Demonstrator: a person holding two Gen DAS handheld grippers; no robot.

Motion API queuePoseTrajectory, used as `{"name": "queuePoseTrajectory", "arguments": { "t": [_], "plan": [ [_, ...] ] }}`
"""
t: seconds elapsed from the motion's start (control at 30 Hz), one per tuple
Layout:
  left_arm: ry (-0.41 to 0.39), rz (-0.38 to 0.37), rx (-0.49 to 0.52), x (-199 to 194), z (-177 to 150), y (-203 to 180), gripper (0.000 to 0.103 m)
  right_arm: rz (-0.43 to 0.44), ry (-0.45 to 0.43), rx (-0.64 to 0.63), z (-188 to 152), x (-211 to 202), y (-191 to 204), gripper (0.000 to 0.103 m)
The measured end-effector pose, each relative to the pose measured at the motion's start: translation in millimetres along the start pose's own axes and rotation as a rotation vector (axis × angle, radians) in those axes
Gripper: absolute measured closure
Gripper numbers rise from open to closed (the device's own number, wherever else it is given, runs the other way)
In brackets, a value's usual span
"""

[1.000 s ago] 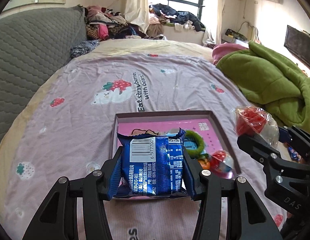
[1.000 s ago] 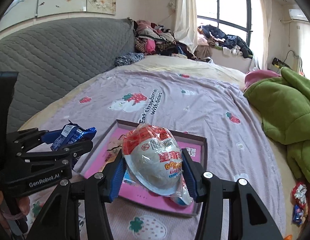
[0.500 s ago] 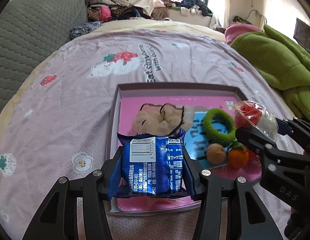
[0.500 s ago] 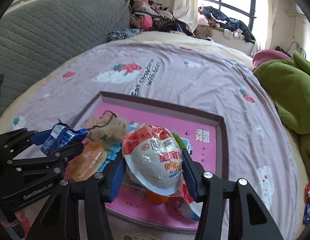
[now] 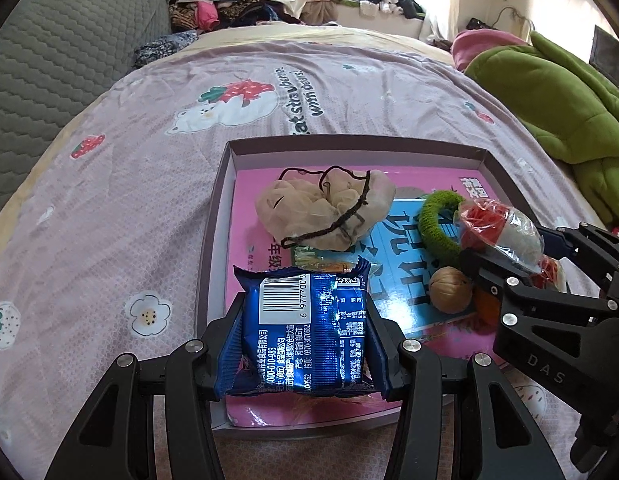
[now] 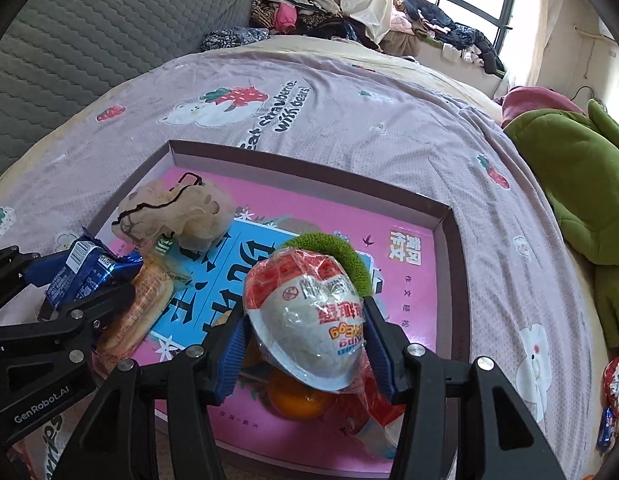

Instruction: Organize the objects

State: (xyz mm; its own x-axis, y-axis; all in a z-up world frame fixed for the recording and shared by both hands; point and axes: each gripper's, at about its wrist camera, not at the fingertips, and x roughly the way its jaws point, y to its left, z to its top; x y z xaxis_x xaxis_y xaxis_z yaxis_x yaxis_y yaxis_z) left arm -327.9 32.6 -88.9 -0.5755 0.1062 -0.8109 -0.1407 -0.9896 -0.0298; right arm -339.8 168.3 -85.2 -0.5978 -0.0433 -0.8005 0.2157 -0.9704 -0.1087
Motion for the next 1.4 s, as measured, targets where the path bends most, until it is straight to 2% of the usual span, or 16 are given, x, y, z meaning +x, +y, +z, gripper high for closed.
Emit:
{"name": "queuePoseTrajectory", "arguments": {
  "t": [0.27,0.47,0.77,1.4],
  "plan": [
    [0.013,0.007,-0.002,-8.1,0.3,0.9,0.048,0.024,-0.011,0.009,1.9,-16.5,-4.1,0.046],
    [-0.007,-0.004,-0.015,-26.2,3.7,2.4,0.045,0.058,-0.030,0.022,3.5,-35.2,-7.0,0.045],
    [-0.033,-0.012,-0.035,-54.9,7.9,2.6,0.039,0.061,-0.077,0.040,3.1,-71.4,-16.2,0.044],
    [-0.130,0.010,-0.033,-145.9,6.6,-8.2,0.032,0.053,-0.179,0.031,6.9,-155.6,-16.4,0.043]
  ]
}}
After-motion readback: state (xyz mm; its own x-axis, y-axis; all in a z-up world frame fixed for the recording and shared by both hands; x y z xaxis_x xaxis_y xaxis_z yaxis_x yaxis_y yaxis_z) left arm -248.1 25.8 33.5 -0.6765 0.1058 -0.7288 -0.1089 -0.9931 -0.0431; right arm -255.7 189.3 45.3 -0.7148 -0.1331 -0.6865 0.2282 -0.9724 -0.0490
